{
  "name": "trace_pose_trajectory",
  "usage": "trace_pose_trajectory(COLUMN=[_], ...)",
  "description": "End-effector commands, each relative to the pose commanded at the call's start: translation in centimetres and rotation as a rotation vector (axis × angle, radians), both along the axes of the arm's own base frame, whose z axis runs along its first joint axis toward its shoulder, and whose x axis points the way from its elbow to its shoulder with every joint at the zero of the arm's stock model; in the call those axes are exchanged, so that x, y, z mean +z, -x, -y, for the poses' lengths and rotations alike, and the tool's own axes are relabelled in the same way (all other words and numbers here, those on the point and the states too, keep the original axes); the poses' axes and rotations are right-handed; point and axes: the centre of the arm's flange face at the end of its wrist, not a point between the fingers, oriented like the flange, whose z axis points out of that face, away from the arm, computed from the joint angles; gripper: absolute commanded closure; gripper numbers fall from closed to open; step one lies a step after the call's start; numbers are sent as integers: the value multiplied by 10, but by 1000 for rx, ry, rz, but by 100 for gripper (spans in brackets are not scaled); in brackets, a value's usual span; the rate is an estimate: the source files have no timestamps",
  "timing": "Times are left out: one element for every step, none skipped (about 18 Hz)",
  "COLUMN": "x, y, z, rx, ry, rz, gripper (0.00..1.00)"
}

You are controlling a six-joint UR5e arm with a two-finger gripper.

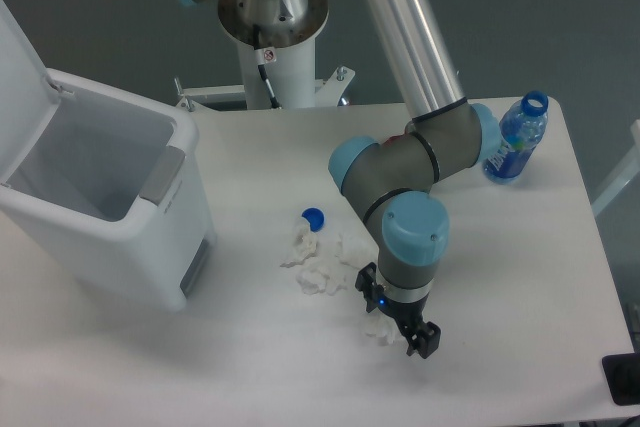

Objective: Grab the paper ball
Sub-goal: 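Lower the gripper onto the paper ball and close the fingers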

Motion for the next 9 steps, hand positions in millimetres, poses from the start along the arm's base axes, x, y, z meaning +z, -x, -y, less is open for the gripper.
trace_pose_trajectory(x=[0, -1, -1, -1, -3, -5, -5, -5, -6], y=[-2, -3, -3, -4, -6, -8, -8, -8, -8], z=[-1, -2, -2, -1, 1, 2, 2, 2, 2], rx=[-2, -2, -2, -2, -3, -5, -5, -5, -5], ry=[0, 1, 2, 3, 7, 10, 10, 10, 10], rz=[0, 2, 3, 4, 9, 12, 12, 12, 13], gripper=[3, 3, 3, 3, 3, 3, 3, 4, 7])
